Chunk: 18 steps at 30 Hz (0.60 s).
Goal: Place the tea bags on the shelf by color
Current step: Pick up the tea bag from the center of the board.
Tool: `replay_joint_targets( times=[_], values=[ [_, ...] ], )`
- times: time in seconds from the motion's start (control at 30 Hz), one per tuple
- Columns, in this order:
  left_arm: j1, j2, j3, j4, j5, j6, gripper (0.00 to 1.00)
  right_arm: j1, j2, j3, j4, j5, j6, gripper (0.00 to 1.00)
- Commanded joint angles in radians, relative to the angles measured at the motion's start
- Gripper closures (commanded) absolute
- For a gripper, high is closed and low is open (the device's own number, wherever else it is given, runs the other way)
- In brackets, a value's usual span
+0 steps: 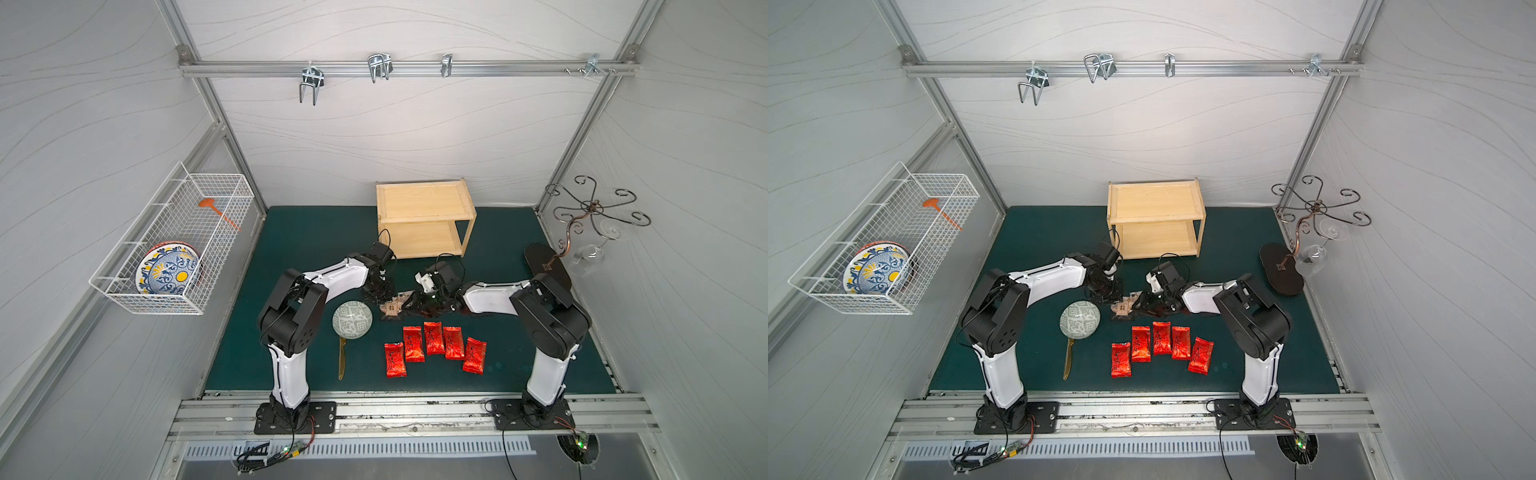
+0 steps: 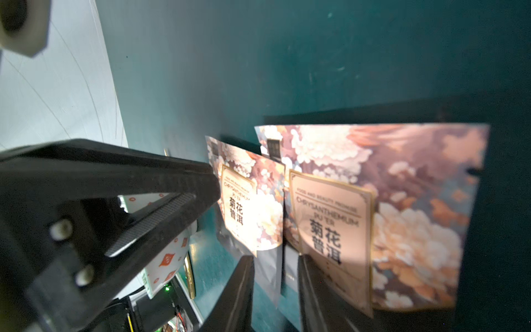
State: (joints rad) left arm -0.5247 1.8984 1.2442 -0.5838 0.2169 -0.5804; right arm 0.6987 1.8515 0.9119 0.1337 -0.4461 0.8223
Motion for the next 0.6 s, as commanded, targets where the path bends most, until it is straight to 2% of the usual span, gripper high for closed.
replay_joint_targets(
  times=[0.0,0.3,0.5,0.57],
  values=[
    [-0.005,0.016,-0.012,0.026,-0.018,-0.01,0.72,0.007,0.027,0.008,0.021,0.004,0.035,0.69],
    [-0.006,0.011,-0.049,0.048,-0.033,-0.029,0.73,0.016,0.053,0.024,0.051,-0.006,0.091,0.72],
    [-0.006,0.002,-0.059,0.058,-0.03,-0.033,0.73,0.024,0.065,0.03,0.099,-0.028,0.132,0.78],
    [-0.005,-0.002,-0.061,0.061,-0.024,-0.035,0.74,0.025,0.065,0.031,0.112,-0.026,0.14,0.84]
  ],
)
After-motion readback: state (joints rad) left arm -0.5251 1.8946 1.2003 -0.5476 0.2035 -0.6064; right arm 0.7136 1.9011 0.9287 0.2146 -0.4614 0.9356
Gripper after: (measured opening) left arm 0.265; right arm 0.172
